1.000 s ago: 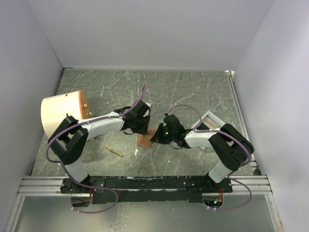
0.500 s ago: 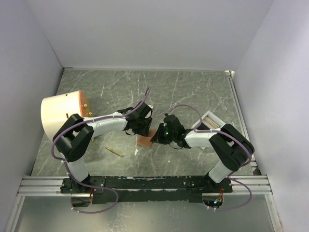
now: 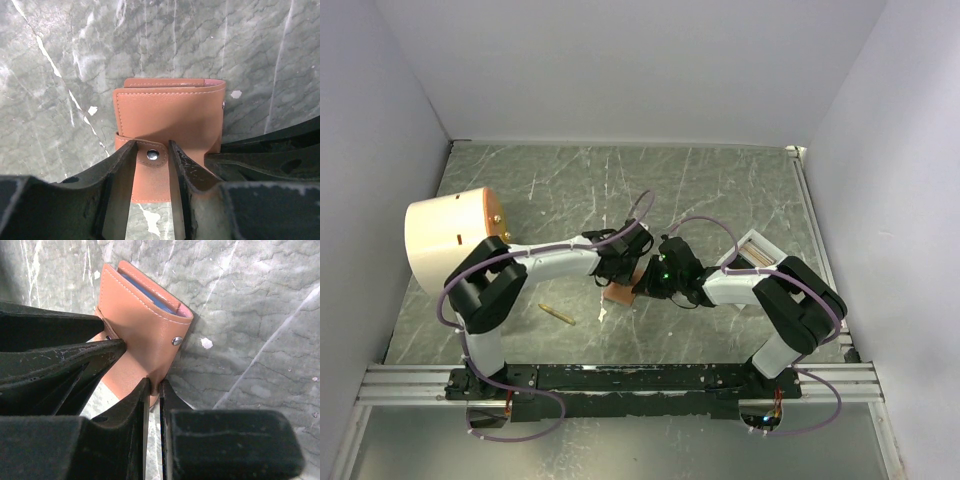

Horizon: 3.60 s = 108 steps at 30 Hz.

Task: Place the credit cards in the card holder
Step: Open the card holder at the center of the board.

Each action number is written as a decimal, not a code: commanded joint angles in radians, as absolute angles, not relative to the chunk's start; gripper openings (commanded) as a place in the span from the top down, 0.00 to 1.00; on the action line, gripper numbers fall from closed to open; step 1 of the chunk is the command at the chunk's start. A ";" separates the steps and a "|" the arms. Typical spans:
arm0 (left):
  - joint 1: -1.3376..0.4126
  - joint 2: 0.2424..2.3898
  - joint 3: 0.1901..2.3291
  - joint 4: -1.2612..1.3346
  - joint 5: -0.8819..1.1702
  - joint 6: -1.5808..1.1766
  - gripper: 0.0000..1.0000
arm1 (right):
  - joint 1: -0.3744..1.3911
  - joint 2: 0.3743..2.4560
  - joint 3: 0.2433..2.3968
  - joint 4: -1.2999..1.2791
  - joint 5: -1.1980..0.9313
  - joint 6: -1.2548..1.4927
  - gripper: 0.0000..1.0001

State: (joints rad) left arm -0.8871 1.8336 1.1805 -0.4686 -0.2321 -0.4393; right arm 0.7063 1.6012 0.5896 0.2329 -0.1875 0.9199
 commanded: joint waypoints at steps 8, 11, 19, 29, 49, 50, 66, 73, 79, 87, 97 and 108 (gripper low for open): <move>-0.934 1.893 1.194 -0.607 -0.432 -0.483 0.65 | 0.708 1.626 0.569 0.170 -0.174 0.891 0.91; -0.936 1.904 1.208 -0.618 -0.430 -0.489 0.74 | 0.707 1.636 0.569 0.180 -0.181 0.897 0.91; -0.936 1.849 1.217 -0.604 -0.420 -0.498 0.93 | 0.707 1.621 0.545 0.175 -0.166 0.916 0.91; -0.916 1.700 1.199 -0.593 -0.299 -0.553 0.93 | 0.668 1.589 0.576 0.056 -0.103 0.850 0.92; -0.837 1.435 0.993 -0.373 -0.021 -0.670 0.93 | 0.656 1.349 0.694 -0.216 -0.049 0.785 0.51; -0.836 1.436 0.998 -0.376 -0.013 -0.672 0.93 | 0.659 1.343 0.695 -0.214 -0.055 0.790 0.49; -0.836 1.453 0.986 -0.323 0.061 -0.713 0.93 | 0.748 1.313 0.730 -0.203 -0.068 0.795 0.40; -0.836 1.417 0.978 -0.298 0.069 -0.727 0.93 | 0.768 1.314 0.724 -0.181 -0.101 0.771 0.38; -0.836 1.442 0.992 -0.318 0.074 -0.730 0.93 | 0.799 1.316 0.752 -0.193 -0.081 0.759 0.36; -0.839 1.435 0.985 -0.298 0.093 -0.749 0.93 | 0.814 1.351 0.754 -0.175 -0.075 0.761 0.36; -0.841 1.426 0.957 -0.305 0.073 -0.755 0.93 | 0.817 1.396 0.728 -0.143 -0.016 0.760 0.45; -0.842 1.390 0.944 -0.332 0.036 -0.754 0.93 | 0.817 1.369 0.735 -0.202 0.078 0.744 0.66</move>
